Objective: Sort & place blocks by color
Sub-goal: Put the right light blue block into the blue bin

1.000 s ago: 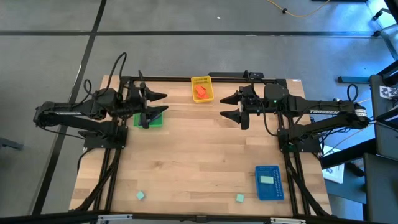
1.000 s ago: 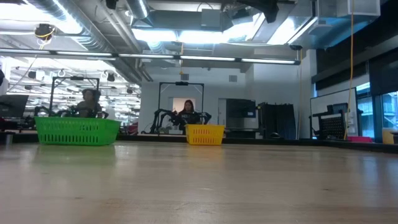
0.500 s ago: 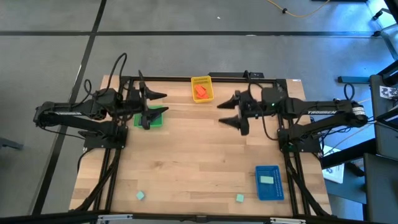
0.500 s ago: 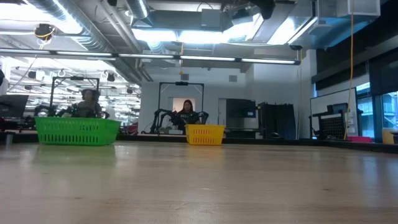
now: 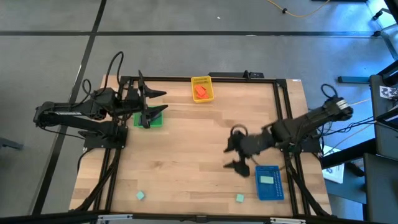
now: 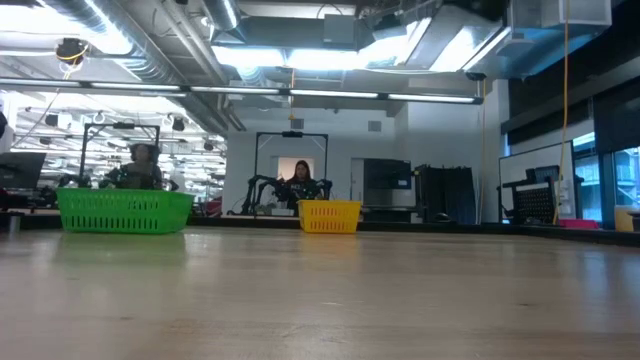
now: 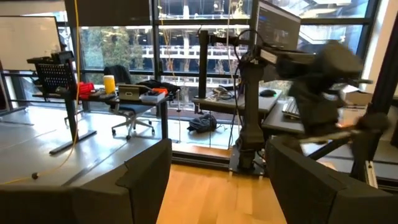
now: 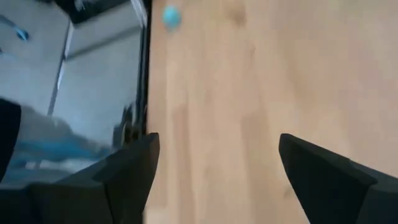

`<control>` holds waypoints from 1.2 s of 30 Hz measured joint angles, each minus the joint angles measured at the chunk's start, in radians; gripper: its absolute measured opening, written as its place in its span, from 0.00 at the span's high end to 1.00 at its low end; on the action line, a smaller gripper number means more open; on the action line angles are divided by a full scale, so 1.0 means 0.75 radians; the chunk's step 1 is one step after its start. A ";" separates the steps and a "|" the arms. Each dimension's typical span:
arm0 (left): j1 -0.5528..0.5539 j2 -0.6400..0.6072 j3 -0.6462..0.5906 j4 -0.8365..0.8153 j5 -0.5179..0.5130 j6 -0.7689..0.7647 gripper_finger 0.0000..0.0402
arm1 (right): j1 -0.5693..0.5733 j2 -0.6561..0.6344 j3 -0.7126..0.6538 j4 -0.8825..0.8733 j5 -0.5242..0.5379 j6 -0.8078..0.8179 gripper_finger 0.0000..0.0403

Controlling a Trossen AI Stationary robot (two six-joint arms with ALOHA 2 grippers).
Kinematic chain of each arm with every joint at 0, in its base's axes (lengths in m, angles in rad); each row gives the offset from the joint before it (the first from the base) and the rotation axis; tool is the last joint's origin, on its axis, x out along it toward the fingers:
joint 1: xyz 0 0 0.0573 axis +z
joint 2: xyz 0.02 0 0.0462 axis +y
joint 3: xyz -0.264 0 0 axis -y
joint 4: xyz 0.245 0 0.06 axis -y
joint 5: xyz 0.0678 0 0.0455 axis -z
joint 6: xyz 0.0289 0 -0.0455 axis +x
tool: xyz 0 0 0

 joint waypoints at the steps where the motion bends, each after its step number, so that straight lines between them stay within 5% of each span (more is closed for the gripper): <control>1: 0.000 0.001 0.000 0.001 0.000 0.000 0.38 | 0.041 0.035 0.035 -0.047 0.011 0.047 0.18; 17: 0.000 0.000 0.000 0.001 0.000 -0.016 0.38 | 0.440 0.654 0.405 -0.434 -0.148 0.650 0.18; 36: 0.000 0.000 0.000 -0.008 0.010 -0.017 0.38 | 0.513 0.928 0.408 -0.497 -0.140 0.641 0.18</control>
